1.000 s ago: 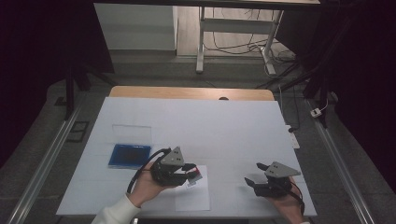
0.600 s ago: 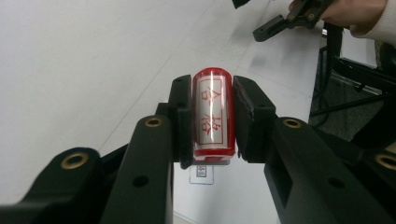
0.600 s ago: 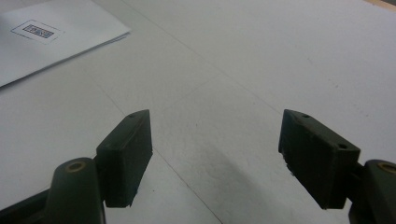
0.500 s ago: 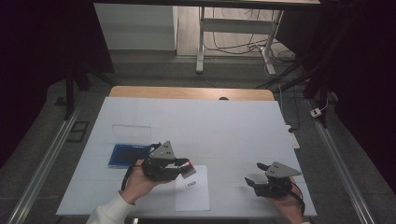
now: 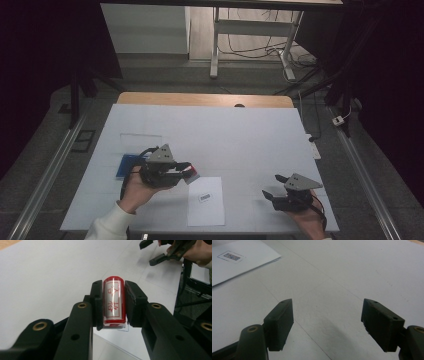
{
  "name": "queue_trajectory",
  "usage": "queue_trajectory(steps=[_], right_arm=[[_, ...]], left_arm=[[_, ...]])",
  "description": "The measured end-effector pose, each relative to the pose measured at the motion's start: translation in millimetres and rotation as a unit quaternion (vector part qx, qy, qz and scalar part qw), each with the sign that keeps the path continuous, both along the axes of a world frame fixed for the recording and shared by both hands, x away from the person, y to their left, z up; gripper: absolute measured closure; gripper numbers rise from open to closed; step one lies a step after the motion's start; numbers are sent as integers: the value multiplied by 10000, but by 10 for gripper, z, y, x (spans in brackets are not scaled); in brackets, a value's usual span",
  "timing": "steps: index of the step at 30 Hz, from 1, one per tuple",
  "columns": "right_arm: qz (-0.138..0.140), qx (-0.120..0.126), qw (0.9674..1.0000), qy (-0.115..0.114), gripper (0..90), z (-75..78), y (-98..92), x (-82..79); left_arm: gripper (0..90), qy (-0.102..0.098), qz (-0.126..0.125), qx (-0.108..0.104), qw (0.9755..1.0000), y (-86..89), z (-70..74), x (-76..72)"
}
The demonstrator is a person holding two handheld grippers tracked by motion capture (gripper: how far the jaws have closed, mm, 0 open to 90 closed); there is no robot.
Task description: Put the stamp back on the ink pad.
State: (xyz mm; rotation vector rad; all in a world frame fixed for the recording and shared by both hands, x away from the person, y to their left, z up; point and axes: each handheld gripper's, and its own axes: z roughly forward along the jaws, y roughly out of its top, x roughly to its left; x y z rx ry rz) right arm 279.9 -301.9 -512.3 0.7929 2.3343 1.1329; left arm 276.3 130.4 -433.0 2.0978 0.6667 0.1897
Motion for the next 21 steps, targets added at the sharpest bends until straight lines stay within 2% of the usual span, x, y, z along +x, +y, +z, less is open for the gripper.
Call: queue_trajectory(steps=[12,16,21], right_arm=[[4,18,10000,8,253,-5,-2,-3],[3,19,10000,13,254,-7,-3,-1],[-6,-16,10000,13,254,-4,-3,-3]], left_arm=[[699,-59,552,73,9984,417,52,75],[699,-75,802,158,9966,560,43,108],[699,9,1074,253,9939,721,0,158]])
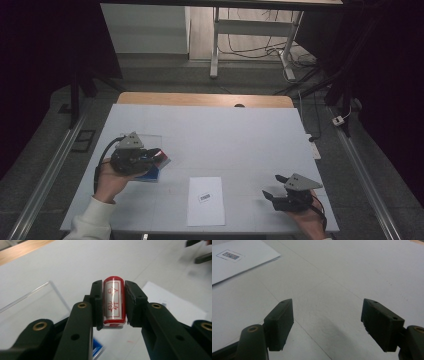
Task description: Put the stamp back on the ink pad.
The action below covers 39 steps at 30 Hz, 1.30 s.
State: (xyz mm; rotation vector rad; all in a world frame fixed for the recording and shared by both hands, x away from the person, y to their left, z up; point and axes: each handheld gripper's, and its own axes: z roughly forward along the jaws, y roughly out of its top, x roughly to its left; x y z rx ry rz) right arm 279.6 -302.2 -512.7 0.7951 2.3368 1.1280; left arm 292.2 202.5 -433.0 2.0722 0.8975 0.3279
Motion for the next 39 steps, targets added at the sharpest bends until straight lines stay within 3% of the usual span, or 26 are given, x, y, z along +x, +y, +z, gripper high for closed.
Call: queue_trajectory(steps=[9,13,27,39], right_arm=[[7,4,10000,-4,254,-4,-8,3],[-4,27,10000,-21,254,-2,-10,5],[25,31,10000,-10,254,-5,-6,4],[13,2,10000,-5,255,-7,-3,3]], left_arm=[[699,171,285,35,9994,195,-96,73],[699,225,413,157,9988,264,-142,102],[699,586,824,571,9932,443,-377,203],[698,800,849,879,9893,444,-511,258]])
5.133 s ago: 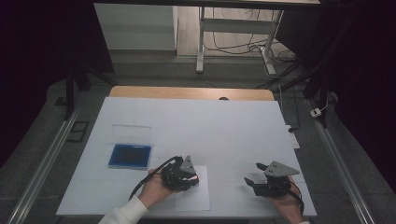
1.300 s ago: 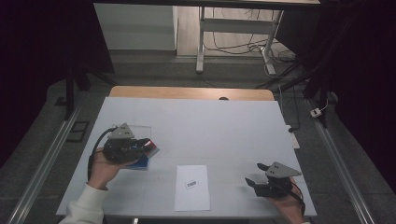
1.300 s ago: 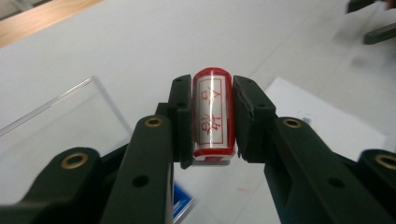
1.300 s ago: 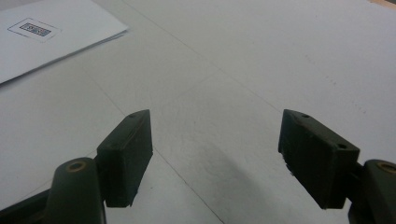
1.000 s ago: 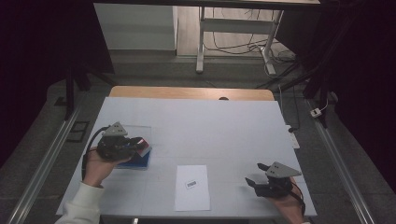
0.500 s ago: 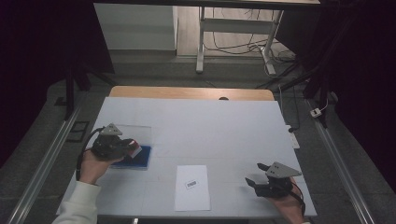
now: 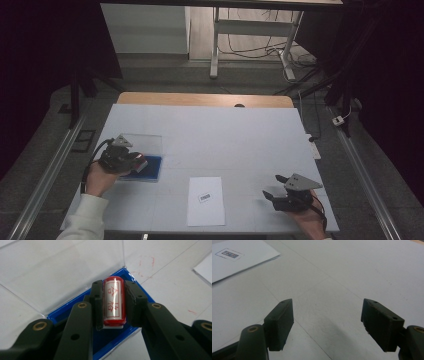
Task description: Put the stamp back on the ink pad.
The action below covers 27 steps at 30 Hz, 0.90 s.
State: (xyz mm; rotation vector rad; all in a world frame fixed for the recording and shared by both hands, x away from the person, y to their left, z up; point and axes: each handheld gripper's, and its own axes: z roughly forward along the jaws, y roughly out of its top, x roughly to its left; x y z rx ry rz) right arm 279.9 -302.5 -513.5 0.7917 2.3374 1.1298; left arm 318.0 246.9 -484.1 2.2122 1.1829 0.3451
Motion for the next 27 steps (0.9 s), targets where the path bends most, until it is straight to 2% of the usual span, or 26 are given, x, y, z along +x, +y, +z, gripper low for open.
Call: queue_trajectory(steps=[5,13,14,16,20,23,27], right_arm=[[2,-10,10000,10,254,-1,-1,2],[0,-20,10000,18,255,-1,-1,2],[1,-22,10000,17,254,-1,-1,2],[3,-4,10000,14,254,-1,-3,1],[-10,9,10000,-8,254,10,-7,-7],[-11,32,10000,-23,254,18,-7,-14],[3,41,10000,-46,254,25,-16,-12]], left_arm=[[697,66,6,77,9999,-10,-54,19],[686,22,12,102,9999,-17,-65,15],[664,-1,16,102,9999,-19,-64,14],[558,-64,72,85,9999,-21,-54,6],[386,-315,133,-61,9994,-37,12,-69],[315,-543,111,-91,9984,-59,54,-185],[279,-755,120,-308,9966,-59,71,-360]])
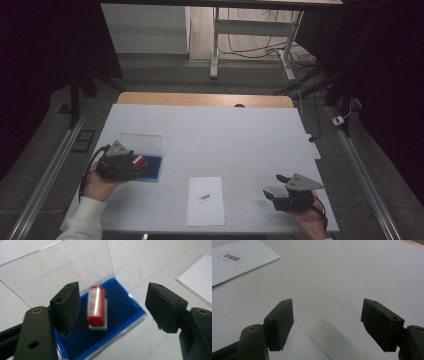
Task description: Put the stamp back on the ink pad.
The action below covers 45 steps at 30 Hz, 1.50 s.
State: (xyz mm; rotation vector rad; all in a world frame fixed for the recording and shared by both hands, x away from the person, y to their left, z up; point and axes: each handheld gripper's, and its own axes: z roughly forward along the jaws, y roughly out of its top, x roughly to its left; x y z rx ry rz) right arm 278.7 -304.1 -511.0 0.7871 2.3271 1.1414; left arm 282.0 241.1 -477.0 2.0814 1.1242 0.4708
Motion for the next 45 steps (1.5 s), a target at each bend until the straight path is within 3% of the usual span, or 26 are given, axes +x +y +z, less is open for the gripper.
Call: queue_trajectory(steps=[5,11,17,22,28,45], right_arm=[[-20,19,10000,-23,254,9,-5,-7],[-12,66,10000,-34,254,11,-11,-10],[-15,59,10000,-61,255,19,-17,-19],[0,61,10000,-63,255,12,-21,-17],[47,129,9999,-64,256,14,-20,-26],[56,177,9998,-108,260,32,-28,-48]], left_arm=[[269,-196,-90,-233,9995,-22,6,-176],[270,-344,-237,-329,9986,-85,-46,-378],[271,-397,-331,-411,9978,-145,-120,-544],[271,-300,-415,-462,9976,-189,-242,-656],[274,-205,-450,-425,9979,-207,-334,-680],[285,-222,-428,-432,9979,-196,-349,-640]])
